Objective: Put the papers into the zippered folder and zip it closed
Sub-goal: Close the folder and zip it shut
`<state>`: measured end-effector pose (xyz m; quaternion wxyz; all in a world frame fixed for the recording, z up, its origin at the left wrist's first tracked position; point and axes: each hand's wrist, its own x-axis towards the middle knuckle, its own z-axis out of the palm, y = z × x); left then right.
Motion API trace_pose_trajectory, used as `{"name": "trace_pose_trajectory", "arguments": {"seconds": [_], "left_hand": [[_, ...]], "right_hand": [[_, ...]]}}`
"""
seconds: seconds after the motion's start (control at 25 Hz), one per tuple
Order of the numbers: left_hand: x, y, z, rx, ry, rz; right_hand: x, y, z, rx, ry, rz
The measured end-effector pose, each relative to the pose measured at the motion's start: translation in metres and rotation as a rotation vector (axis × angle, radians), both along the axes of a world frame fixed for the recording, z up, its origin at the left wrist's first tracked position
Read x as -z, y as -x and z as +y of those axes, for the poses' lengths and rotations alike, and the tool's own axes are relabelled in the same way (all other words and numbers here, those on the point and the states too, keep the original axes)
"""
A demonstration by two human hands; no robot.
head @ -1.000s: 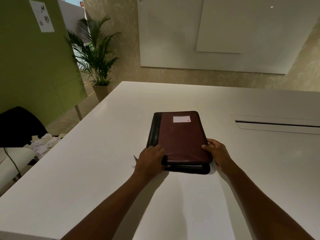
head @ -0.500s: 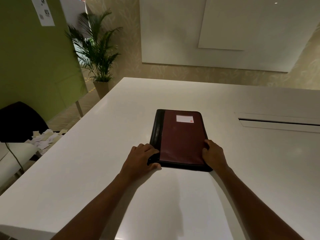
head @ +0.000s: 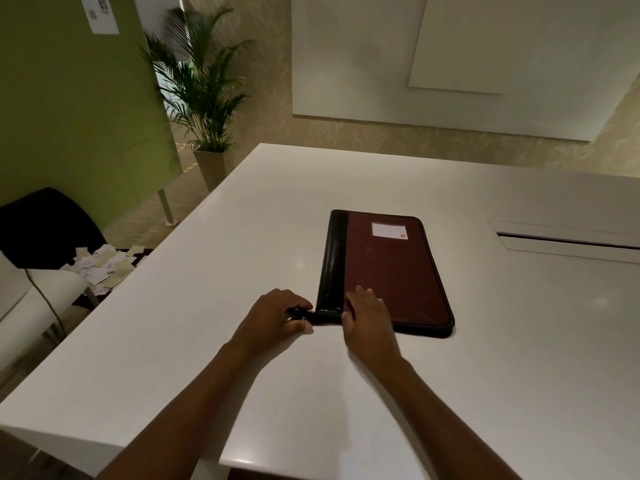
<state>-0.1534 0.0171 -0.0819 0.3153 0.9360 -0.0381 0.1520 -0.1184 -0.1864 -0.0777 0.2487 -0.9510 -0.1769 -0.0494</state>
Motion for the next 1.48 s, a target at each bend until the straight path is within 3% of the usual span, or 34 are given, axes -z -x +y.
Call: {"name": "trace_pose_trajectory", "arguments": {"seconds": [0.16, 0.36, 0.6, 1.04, 1.28, 1.48], "left_hand": [[0.000, 0.005, 0.012, 0.116, 0.083, 0.000], [-0.001, 0.008, 0.013, 0.139, 0.134, 0.049], [0.001, 0.008, 0.020, 0.188, 0.244, 0.080], [-0.001, 0.009, 0.024, 0.237, 0.350, 0.152], [0.001, 0.007, 0.026, 0.252, 0.278, 0.133], [0.005, 0.008, 0.017, 0.127, 0.215, 0.099]], "right_hand": [[0.010, 0.021, 0.028, -0.050, -0.048, 0.004], [0.012, 0.046, 0.046, 0.087, -0.131, -0.150], [0.012, 0.053, 0.061, 0.114, -0.241, 0.000], [0.013, 0.054, 0.075, 0.128, -0.233, -0.006], [0.011, 0.049, 0.066, 0.118, -0.214, -0.031], [0.007, 0.045, 0.059, 0.175, -0.158, -0.050]]}}
